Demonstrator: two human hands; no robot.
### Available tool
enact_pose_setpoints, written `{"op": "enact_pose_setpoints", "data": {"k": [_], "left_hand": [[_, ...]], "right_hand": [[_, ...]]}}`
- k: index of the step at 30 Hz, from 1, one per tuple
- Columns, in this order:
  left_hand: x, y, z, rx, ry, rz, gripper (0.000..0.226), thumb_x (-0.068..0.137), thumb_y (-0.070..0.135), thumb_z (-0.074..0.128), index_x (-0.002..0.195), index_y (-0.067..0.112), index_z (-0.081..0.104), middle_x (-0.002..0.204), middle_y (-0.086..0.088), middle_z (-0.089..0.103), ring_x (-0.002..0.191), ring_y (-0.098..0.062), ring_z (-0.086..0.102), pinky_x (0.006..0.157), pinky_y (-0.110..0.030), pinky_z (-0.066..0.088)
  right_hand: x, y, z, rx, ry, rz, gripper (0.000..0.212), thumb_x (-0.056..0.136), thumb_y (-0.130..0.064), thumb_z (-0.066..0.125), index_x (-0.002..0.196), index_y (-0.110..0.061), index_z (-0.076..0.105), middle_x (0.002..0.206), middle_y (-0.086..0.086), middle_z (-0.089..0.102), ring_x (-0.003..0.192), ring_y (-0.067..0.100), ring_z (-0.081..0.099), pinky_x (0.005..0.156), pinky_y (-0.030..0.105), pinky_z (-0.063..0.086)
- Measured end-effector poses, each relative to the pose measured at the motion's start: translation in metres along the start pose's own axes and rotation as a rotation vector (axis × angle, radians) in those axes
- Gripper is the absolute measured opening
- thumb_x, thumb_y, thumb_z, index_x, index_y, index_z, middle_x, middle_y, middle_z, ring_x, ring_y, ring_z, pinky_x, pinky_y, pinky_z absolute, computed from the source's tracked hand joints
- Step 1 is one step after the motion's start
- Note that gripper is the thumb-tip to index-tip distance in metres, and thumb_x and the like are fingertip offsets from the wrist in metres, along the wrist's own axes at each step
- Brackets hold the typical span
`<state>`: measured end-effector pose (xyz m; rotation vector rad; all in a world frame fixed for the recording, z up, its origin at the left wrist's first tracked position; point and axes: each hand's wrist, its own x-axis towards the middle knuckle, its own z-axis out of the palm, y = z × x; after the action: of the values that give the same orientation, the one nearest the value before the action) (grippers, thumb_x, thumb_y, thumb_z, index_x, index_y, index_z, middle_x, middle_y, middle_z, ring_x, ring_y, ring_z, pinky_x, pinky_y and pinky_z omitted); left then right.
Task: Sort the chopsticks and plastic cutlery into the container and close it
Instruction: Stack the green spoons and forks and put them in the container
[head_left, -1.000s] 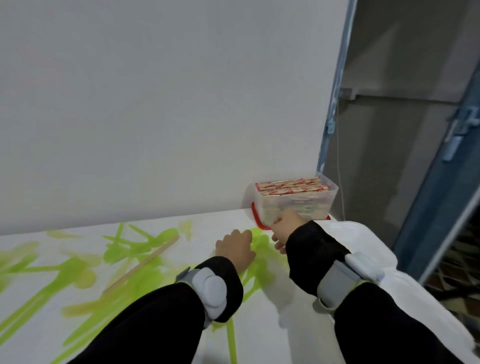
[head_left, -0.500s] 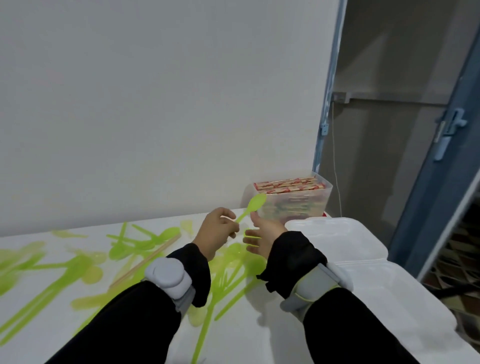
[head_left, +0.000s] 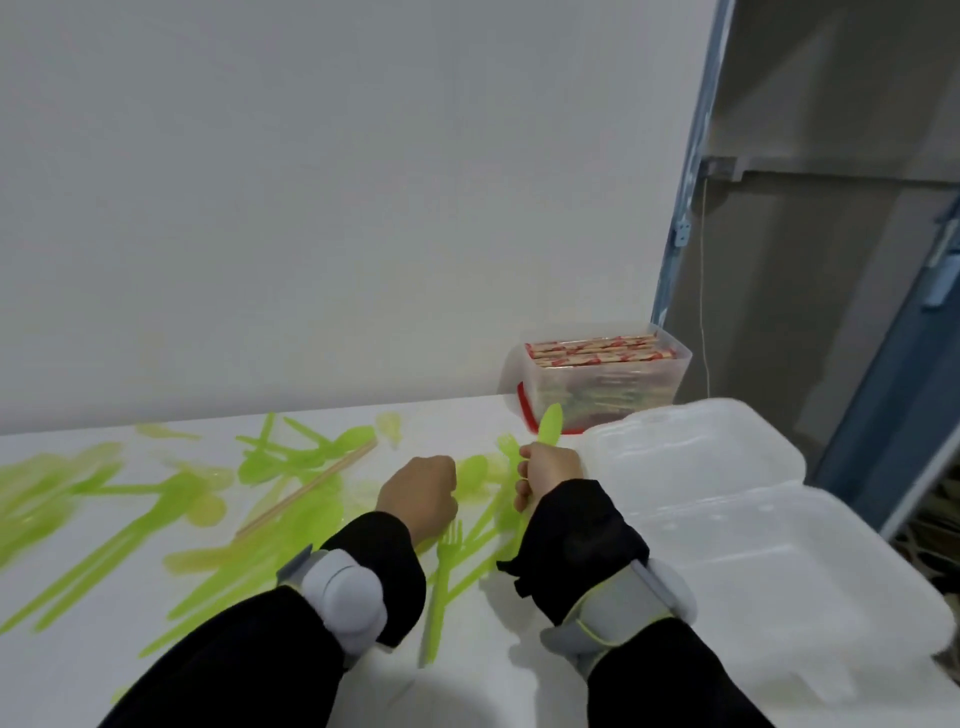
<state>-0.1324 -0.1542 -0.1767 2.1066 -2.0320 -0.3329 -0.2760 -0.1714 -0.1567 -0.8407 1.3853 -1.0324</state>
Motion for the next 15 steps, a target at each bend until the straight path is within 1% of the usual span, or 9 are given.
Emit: {"op": "enact_pose_setpoints", "data": {"k": [2, 3, 4, 6, 7, 9, 11, 13, 15], "left_hand": [[0.002, -0.001, 0.002, -0.062, 0.04, -0.03, 0.029, 0.086, 0.009, 0.051, 0.114, 0.013, 0.055, 0.119, -0.008, 0.056, 0.107, -0.026, 0.054, 0.084, -0.03, 0.043], [0.003, -0.001, 0.001, -0.117, 0.064, -0.052, 0.03, 0.086, 0.009, 0.052, 0.115, 0.012, 0.055, 0.118, -0.008, 0.056, 0.106, -0.025, 0.055, 0.084, -0.029, 0.043], [0.003, 0.0, -0.002, -0.177, 0.103, -0.07, 0.031, 0.086, 0.008, 0.053, 0.116, 0.011, 0.056, 0.113, -0.007, 0.059, 0.101, -0.024, 0.057, 0.082, -0.027, 0.043], [0.001, 0.005, -0.011, -0.303, 0.235, -0.07, 0.032, 0.084, 0.008, 0.054, 0.116, 0.01, 0.06, 0.09, -0.002, 0.062, 0.084, -0.018, 0.057, 0.072, -0.023, 0.041], [0.0, 0.009, -0.017, -0.353, 0.301, -0.046, 0.032, 0.083, 0.008, 0.054, 0.114, 0.011, 0.062, 0.079, 0.003, 0.06, 0.077, -0.015, 0.055, 0.068, -0.021, 0.038], [-0.003, 0.02, -0.027, -0.403, 0.363, 0.032, 0.031, 0.082, 0.009, 0.055, 0.112, 0.013, 0.063, 0.068, 0.009, 0.054, 0.069, -0.01, 0.052, 0.063, -0.018, 0.035], [-0.007, 0.034, -0.033, -0.437, 0.338, 0.098, 0.031, 0.082, 0.011, 0.056, 0.112, 0.016, 0.063, 0.067, 0.01, 0.053, 0.063, -0.003, 0.049, 0.058, -0.018, 0.036], [-0.008, 0.048, -0.036, -0.443, 0.291, 0.15, 0.03, 0.082, 0.013, 0.059, 0.111, 0.016, 0.063, 0.066, 0.01, 0.054, 0.06, 0.0, 0.049, 0.052, -0.009, 0.036], [-0.007, 0.059, -0.038, -0.417, 0.239, 0.191, 0.025, 0.082, 0.013, 0.058, 0.106, 0.016, 0.066, 0.065, 0.009, 0.056, 0.059, 0.0, 0.05, 0.05, -0.005, 0.038]], "right_hand": [[-0.006, 0.005, 0.004, 0.0, -0.056, 0.021, 0.029, 0.095, -0.009, 0.041, 0.067, -0.015, 0.04, 0.065, 0.003, 0.04, 0.053, 0.013, 0.038, 0.049, 0.025, 0.034], [-0.008, 0.006, 0.005, -0.003, -0.072, 0.03, 0.03, 0.095, -0.008, 0.04, 0.067, -0.015, 0.04, 0.065, 0.003, 0.04, 0.054, 0.013, 0.038, 0.049, 0.025, 0.035], [-0.007, 0.005, 0.006, -0.003, -0.077, 0.038, 0.029, 0.096, -0.007, 0.04, 0.067, -0.014, 0.04, 0.066, 0.003, 0.041, 0.054, 0.013, 0.039, 0.049, 0.025, 0.035], [-0.007, 0.002, 0.008, 0.045, -0.061, 0.069, 0.029, 0.095, -0.005, 0.039, 0.067, -0.011, 0.043, 0.066, 0.004, 0.044, 0.053, 0.014, 0.038, 0.049, 0.026, 0.033], [-0.006, 0.0, 0.01, 0.095, -0.051, 0.093, 0.028, 0.094, -0.003, 0.038, 0.068, -0.009, 0.044, 0.066, 0.005, 0.046, 0.053, 0.015, 0.037, 0.048, 0.026, 0.032], [-0.007, -0.007, 0.014, 0.179, -0.044, 0.118, 0.023, 0.094, -0.004, 0.036, 0.072, -0.008, 0.044, 0.066, 0.007, 0.048, 0.052, 0.016, 0.035, 0.048, 0.026, 0.031], [-0.009, -0.014, 0.015, 0.213, -0.05, 0.105, 0.019, 0.094, -0.008, 0.036, 0.077, -0.01, 0.044, 0.066, 0.008, 0.047, 0.053, 0.017, 0.036, 0.05, 0.026, 0.032], [-0.012, -0.021, 0.012, 0.216, -0.053, 0.081, 0.021, 0.096, -0.013, 0.036, 0.077, -0.011, 0.044, 0.067, 0.007, 0.045, 0.056, 0.017, 0.039, 0.053, 0.027, 0.034], [-0.016, -0.026, 0.01, 0.227, -0.068, 0.07, 0.023, 0.097, -0.016, 0.037, 0.077, -0.011, 0.046, 0.067, 0.007, 0.046, 0.059, 0.019, 0.044, 0.055, 0.027, 0.036]]}}
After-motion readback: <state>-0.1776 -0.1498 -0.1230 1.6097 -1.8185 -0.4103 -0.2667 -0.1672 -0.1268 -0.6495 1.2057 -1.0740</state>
